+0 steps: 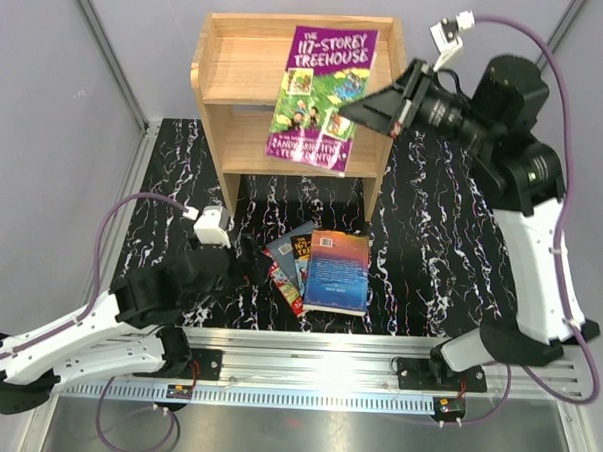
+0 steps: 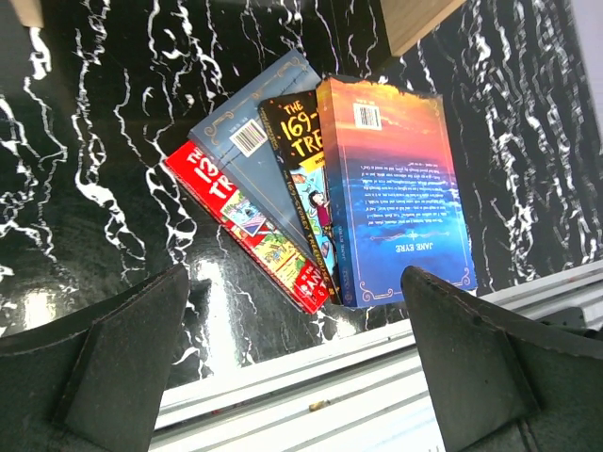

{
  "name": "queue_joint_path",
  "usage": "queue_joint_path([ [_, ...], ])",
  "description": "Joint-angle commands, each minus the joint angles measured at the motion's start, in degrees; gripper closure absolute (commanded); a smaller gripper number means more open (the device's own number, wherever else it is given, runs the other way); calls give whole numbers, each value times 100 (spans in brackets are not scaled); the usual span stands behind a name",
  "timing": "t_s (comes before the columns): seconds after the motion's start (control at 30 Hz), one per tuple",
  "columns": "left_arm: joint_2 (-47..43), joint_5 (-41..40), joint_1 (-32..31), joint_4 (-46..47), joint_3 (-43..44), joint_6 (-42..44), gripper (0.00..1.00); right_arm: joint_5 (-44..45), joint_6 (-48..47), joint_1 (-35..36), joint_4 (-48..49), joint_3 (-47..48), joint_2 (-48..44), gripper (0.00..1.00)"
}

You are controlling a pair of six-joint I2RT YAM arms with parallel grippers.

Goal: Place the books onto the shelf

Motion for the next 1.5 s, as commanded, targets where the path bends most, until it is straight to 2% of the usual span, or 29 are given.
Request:
queue_joint_path([
  [0.0, -240, -213, 6, -181, -68, -68, 1, -469, 98, 31, 393, 1293, 879, 100],
  [0.1, -372, -187, 6, -260, -94, -42, 1, -513, 265, 31, 315, 2331, 1908, 100],
  [0.23, -434, -90, -3, -286, -138, -16, 1, -390, 449, 22, 550, 3205, 3024, 100],
  [0.37, -486, -55, 6, -269, -208, 19, 1, -286, 960, 13, 1394, 3548, 3877, 100],
  [0.5, -469, 33, 6, -225, -244, 168, 1, 172, 1196, 13, 2402, 3295, 4028, 100],
  [0.63, -364, 7, 6, -164, -226, 318, 1, 304, 1697, 22, 3038, 3425, 4388, 98],
  [0.67, -346, 7, 6, -146, -226, 362, 1, 278, 1794, 48, 3126, 3452, 4589, 95],
  [0.73, -258, -2, 6, -67, -226, 441, 1, 252, 1944, 84, 3267, 3540, 4775, 78],
  [0.8, -162, -2, 6, -23, -209, 485, 1, 243, 1901, 154, 3268, 3479, 4942, 46],
  [0.83, -135, 15, 6, 3, -208, 494, 1, 252, 1883, 180, 3259, 3409, 4960, 15],
  [0.9, -48, 42, 6, 65, -208, 520, 1, 243, 1787, 224, 3285, 3225, 4960, 0],
  [1.03, 85, 103, 6, 135, -139, 556, 1, 225, 1506, 242, 3215, 2899, 4732, 0],
  [1.23, 304, 121, 6, 240, 37, 503, 1, 454, 697, 233, 2591, 1898, 3547, 0],
  [1.33, 489, 173, 6, 389, 204, 503, 1, 375, 749, 242, 2809, 932, 2773, 0],
  [1.47, 927, 121, 6, 443, 764, 529, 1, -125, 837, 233, 2600, 500, 2263, 0],
])
